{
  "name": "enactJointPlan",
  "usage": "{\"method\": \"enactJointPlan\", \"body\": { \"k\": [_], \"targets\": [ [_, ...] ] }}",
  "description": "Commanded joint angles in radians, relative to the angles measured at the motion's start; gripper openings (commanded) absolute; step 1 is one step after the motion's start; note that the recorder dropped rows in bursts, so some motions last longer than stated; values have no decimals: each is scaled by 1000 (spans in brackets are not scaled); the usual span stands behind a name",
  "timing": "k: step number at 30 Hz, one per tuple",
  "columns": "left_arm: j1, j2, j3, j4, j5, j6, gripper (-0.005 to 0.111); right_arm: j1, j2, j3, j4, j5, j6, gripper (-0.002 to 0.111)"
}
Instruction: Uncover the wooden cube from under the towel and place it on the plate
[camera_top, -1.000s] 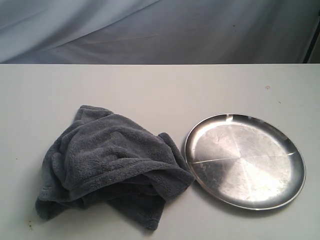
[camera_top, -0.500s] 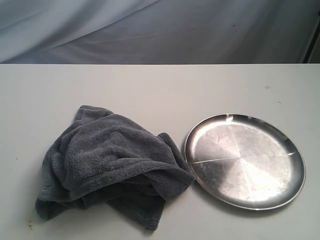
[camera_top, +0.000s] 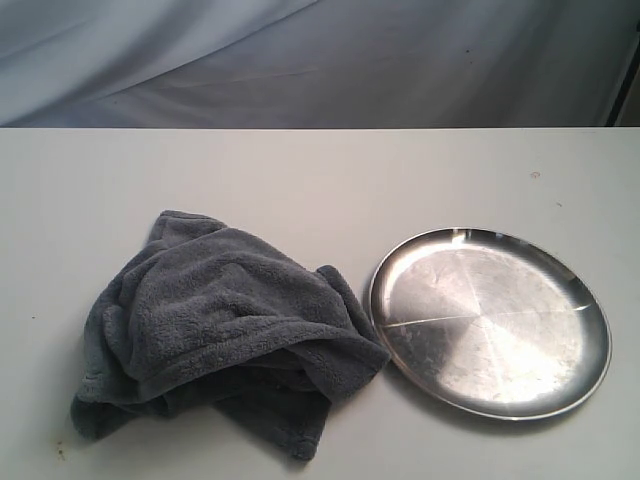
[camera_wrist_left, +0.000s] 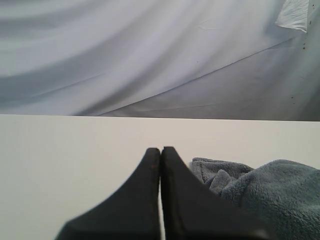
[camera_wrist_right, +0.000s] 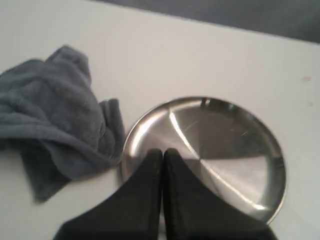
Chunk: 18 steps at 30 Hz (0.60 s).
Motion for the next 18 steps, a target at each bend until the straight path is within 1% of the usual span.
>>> {"method": "enactJointPlan", "body": {
  "k": [1, 5, 10, 18],
  "targets": [
    [-1, -2, 4, 1, -4, -2, 1, 105, 239, -145, -12, 133, 1, 0],
    [-1, -2, 4, 1, -4, -2, 1, 201, 431, -281, -12, 207, 1, 0],
    [-1, -2, 4, 1, -4, -2, 1, 317, 654, -439, -12, 233, 1, 0],
    [-1, -2, 4, 1, -4, 0, 1, 517, 901, -568, -12, 228, 1, 0]
  ]
}}
